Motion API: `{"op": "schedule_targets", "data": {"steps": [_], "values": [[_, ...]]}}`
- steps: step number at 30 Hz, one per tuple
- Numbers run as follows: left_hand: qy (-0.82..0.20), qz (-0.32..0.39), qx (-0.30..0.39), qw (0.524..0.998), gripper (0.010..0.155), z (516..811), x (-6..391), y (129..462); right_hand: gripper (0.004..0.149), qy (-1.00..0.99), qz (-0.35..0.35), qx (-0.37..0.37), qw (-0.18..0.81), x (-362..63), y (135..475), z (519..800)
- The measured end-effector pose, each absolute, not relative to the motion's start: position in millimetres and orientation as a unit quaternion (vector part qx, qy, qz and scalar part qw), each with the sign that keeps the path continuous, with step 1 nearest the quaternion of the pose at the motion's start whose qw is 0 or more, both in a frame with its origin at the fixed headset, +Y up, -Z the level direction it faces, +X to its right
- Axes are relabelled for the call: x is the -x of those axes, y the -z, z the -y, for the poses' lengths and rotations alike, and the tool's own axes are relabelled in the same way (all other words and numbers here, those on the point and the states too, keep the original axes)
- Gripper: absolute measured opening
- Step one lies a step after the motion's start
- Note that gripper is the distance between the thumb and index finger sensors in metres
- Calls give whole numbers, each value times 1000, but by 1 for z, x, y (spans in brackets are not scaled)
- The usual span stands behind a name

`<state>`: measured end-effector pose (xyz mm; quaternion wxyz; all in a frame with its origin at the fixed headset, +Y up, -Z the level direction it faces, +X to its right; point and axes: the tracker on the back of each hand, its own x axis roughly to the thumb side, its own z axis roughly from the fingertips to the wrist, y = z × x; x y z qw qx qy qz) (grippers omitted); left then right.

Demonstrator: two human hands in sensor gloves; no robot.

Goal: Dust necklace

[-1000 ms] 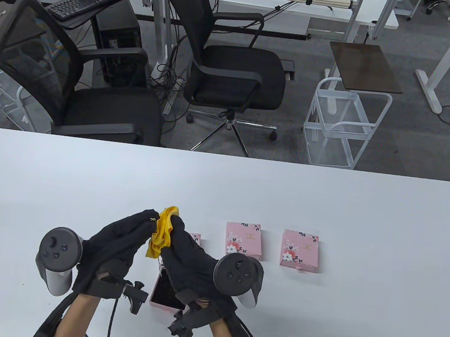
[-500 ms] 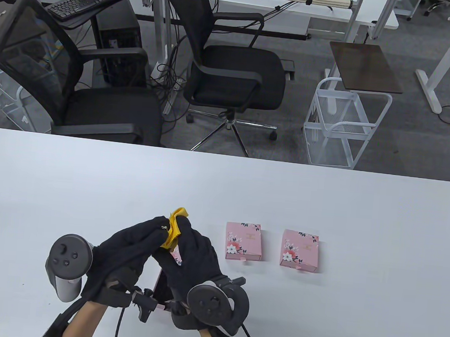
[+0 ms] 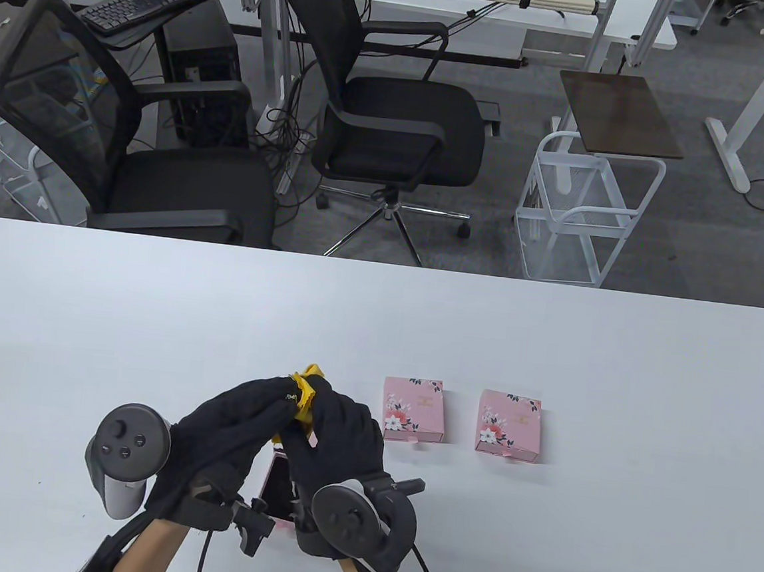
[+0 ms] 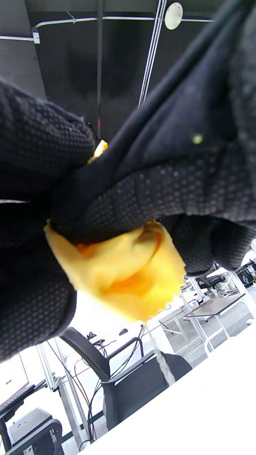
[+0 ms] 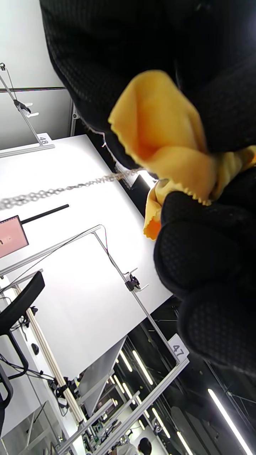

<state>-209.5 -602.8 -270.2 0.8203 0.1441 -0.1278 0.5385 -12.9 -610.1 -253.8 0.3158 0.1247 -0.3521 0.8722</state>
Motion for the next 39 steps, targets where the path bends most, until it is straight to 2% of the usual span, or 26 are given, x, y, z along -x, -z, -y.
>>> {"op": "schedule_targets", "data": {"steps": [6,14,20,24,30,33,35,39], "values": [[-513,125,-167,832,37,600,210,267,45,-869,318,-130,356,7,259,610],[-515,131,-177,828,36,601,211,270,44,-874,276,-178,359,8,264,609],[-518,141,-174,825,36,600,212,270,46,-866,264,-165,392,6,266,612],[-512,143,-179,828,35,601,211,270,46,-872,257,-188,372,9,266,611],[-513,144,-186,826,35,600,212,270,46,-870,255,-173,384,10,266,613],[-510,144,-188,827,35,601,211,270,45,-870,239,-190,387,11,267,613],[-508,145,-190,827,35,601,211,269,46,-867,193,-234,395,12,271,613],[-507,148,-195,827,35,600,211,268,45,-856,183,-209,435,10,274,618]]}}
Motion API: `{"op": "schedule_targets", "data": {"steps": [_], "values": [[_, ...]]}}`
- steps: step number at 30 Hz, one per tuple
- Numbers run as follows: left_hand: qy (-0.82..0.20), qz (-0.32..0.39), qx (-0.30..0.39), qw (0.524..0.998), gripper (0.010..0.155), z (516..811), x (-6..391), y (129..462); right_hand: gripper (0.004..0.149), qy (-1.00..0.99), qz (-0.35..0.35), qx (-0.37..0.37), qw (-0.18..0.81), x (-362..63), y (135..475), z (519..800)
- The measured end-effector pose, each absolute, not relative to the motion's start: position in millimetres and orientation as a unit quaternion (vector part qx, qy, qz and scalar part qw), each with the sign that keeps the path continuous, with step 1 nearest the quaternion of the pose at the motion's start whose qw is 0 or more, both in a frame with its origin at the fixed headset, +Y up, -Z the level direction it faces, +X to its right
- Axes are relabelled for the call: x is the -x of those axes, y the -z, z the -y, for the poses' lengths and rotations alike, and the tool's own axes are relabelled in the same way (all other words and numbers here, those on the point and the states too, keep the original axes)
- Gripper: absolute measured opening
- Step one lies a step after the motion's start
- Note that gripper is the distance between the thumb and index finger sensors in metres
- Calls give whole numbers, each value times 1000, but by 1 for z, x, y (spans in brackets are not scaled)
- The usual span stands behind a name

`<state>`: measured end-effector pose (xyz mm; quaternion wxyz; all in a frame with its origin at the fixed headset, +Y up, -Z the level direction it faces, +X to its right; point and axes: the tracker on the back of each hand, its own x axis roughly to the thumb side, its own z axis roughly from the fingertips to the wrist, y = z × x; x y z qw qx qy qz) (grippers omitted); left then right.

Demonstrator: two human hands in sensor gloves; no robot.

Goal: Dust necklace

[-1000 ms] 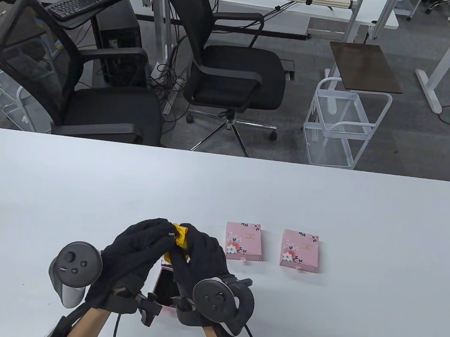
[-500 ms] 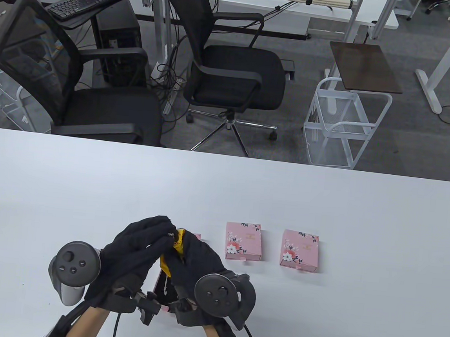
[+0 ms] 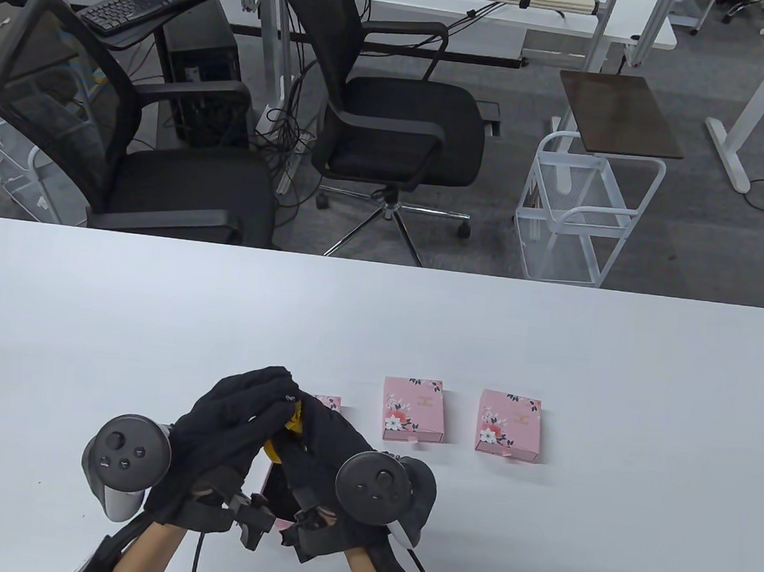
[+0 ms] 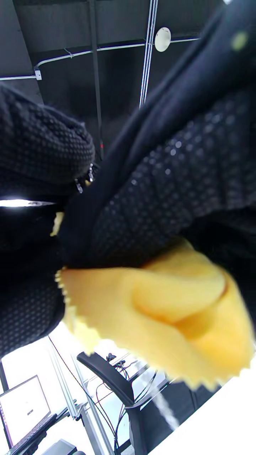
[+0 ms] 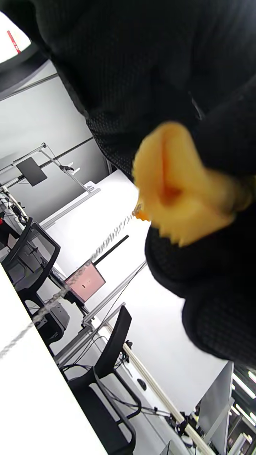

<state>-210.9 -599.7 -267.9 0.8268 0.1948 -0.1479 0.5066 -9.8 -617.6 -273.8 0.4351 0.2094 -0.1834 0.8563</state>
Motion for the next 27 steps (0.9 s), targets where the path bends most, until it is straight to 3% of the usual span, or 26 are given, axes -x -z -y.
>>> {"op": "schedule_targets", "data": {"steps": [19,23,27], "values": [[-522,141,-197,818,35,598,219,269,45,-872,182,-210,402,15,277,625],[-531,151,-194,811,35,597,220,270,44,-873,144,-238,401,17,278,625],[-541,152,-195,804,35,595,223,270,44,-874,171,-214,402,17,278,629]]}}
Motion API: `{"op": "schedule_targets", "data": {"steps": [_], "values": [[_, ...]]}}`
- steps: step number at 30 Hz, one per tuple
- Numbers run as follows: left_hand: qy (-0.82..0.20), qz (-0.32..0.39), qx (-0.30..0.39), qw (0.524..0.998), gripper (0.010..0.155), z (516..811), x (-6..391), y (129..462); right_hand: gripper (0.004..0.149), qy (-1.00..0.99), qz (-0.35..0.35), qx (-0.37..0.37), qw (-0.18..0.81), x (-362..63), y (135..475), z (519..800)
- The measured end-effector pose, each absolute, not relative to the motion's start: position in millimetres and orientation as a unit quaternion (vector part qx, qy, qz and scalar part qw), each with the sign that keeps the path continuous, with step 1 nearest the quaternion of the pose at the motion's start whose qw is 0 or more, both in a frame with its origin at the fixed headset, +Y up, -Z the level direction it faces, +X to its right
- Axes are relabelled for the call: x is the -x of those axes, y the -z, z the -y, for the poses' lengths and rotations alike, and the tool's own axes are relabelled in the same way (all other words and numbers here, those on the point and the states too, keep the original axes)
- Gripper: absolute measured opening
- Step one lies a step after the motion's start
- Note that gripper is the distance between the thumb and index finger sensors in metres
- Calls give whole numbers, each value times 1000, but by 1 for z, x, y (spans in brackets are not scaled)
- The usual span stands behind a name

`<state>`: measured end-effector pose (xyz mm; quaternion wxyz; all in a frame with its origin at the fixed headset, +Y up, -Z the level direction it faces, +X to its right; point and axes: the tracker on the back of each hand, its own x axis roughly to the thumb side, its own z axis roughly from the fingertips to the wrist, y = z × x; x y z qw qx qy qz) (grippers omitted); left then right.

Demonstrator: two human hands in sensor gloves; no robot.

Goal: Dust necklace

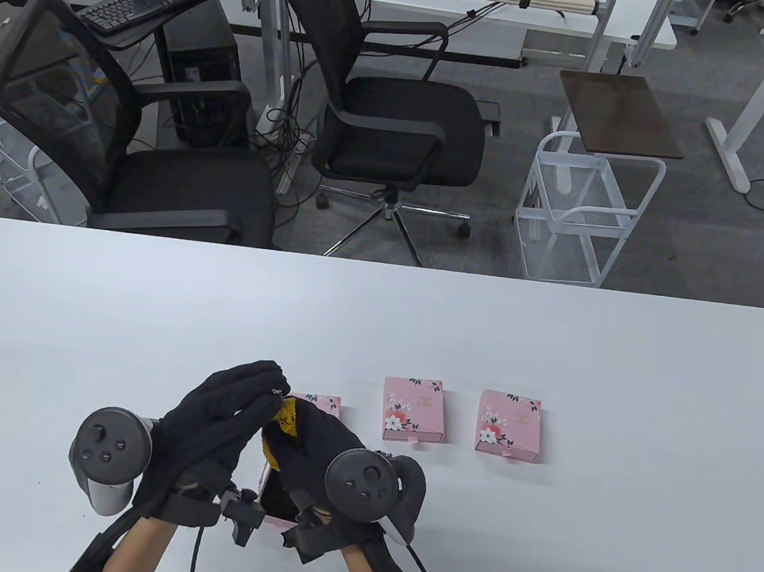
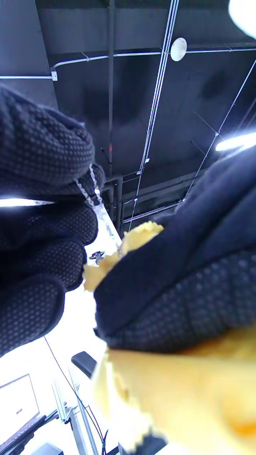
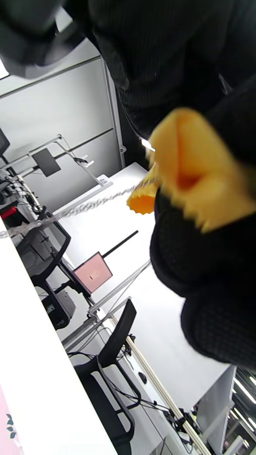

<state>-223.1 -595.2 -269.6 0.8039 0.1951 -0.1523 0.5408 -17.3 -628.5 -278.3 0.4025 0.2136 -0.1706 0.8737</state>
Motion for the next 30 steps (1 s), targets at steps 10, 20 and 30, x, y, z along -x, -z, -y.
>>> {"op": "schedule_targets", "data": {"steps": [10,20,30], "values": [[-554,150,-202,794,35,592,231,268,43,-883,125,-237,385,24,282,637],[-572,150,-210,779,35,588,238,266,38,-908,113,-233,329,30,286,648],[-577,145,-223,772,35,584,247,265,39,-913,67,-232,329,37,290,662]]}}
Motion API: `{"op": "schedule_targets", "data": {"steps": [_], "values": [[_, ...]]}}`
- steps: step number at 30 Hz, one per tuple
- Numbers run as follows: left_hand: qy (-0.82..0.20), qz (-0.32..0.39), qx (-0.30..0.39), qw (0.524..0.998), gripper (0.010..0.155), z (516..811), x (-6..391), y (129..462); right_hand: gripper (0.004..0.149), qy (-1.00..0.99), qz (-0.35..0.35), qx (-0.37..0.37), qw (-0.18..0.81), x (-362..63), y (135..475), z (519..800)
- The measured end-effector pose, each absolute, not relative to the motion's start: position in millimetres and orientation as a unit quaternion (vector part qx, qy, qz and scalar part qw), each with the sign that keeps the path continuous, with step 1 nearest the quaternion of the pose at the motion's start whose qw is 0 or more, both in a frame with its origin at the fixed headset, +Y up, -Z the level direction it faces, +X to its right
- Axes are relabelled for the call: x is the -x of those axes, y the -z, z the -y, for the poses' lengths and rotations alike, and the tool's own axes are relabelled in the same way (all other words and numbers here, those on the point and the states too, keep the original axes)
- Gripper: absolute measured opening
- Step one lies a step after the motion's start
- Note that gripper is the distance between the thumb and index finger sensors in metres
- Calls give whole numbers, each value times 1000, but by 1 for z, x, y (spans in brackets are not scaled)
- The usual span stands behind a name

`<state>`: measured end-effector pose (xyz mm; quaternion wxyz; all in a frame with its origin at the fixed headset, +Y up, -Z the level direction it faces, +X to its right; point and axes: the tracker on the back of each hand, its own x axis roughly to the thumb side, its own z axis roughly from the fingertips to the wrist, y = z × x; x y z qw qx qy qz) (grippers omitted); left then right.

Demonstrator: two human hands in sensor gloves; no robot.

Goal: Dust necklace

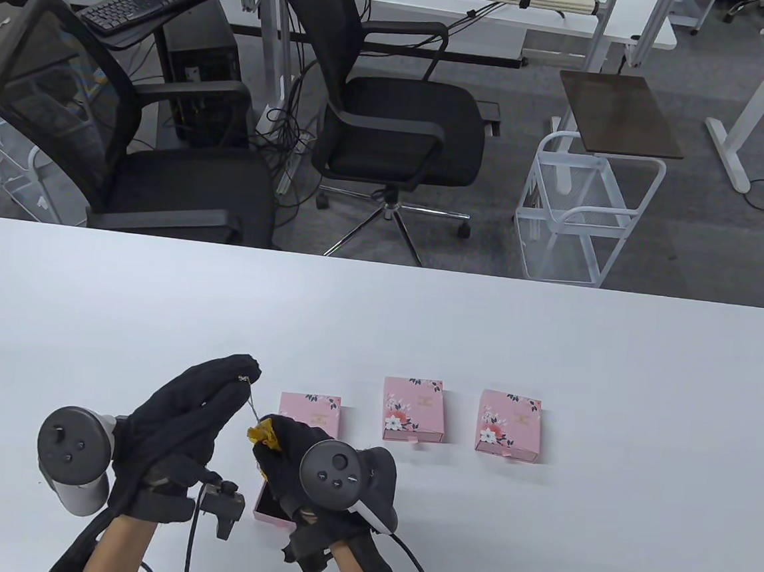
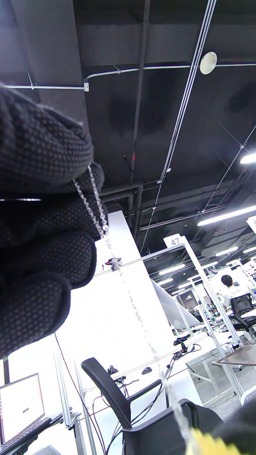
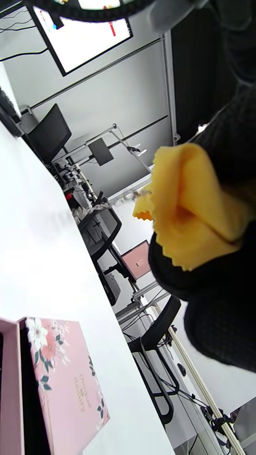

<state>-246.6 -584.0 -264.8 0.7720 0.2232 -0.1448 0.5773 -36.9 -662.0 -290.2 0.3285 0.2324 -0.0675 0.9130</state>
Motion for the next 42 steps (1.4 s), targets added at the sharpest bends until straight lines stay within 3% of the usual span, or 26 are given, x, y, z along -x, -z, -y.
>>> {"op": "schedule_targets", "data": {"steps": [11,25,42], "values": [[-584,137,-237,764,35,581,252,262,39,-919,48,-204,335,39,294,678],[-593,134,-243,756,35,579,256,261,41,-938,40,-216,267,50,292,691],[-602,129,-255,746,35,576,260,259,41,-947,10,-217,236,56,291,694]]}}
